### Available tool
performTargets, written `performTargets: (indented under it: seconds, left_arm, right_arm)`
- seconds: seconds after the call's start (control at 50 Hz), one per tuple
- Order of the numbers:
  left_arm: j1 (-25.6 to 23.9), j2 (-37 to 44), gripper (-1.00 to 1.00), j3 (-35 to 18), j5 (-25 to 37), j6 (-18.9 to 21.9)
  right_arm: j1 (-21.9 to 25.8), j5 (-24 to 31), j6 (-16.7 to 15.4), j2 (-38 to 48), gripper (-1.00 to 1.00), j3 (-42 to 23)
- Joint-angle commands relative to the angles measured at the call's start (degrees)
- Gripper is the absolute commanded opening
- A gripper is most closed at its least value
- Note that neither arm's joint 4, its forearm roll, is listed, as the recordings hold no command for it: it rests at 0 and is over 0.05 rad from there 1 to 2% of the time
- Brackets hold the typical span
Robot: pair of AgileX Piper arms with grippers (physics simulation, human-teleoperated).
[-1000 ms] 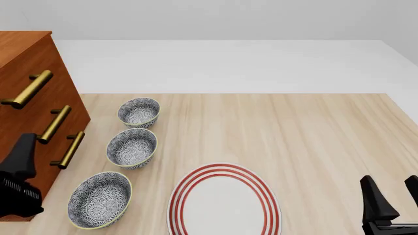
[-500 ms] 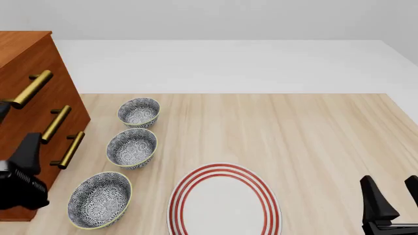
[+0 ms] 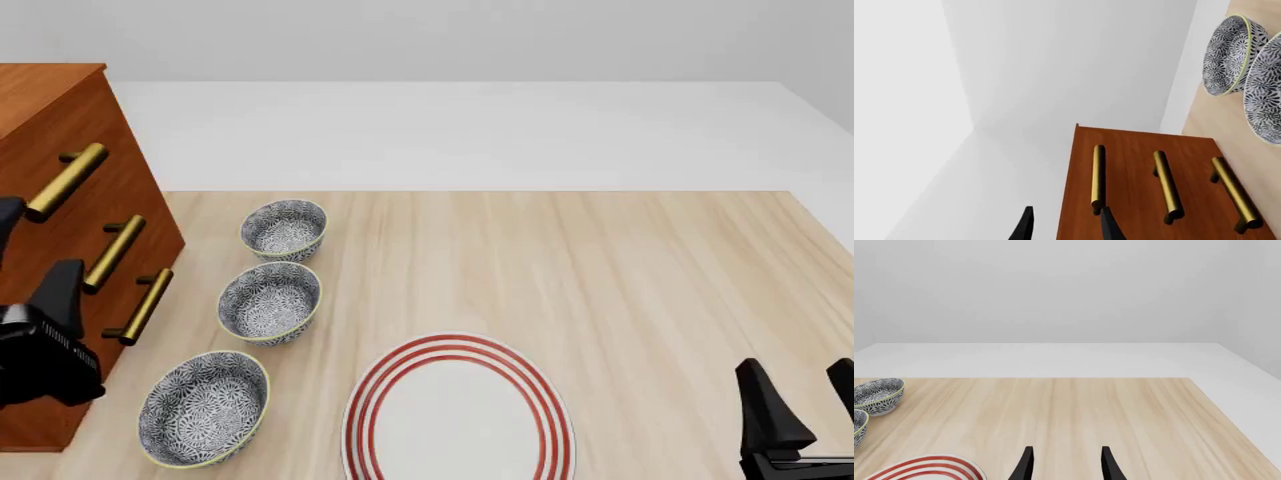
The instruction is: Open the top drawer of the cabinet.
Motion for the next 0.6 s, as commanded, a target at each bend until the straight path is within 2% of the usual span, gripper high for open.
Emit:
performTargets:
  seconds: [0.02,0.6]
  left_arm:
    - [1.3,3.5,1.0,-0.9,-2.0,0.1]
    - [3.0,12.0,1.0,-3.4,-5.9,1.0]
  right_arm:
    - [0.0,0.0,0.0,0.0,1.0,0.0]
    - [0.0,0.0,0.0,0.0,1.0,0.0]
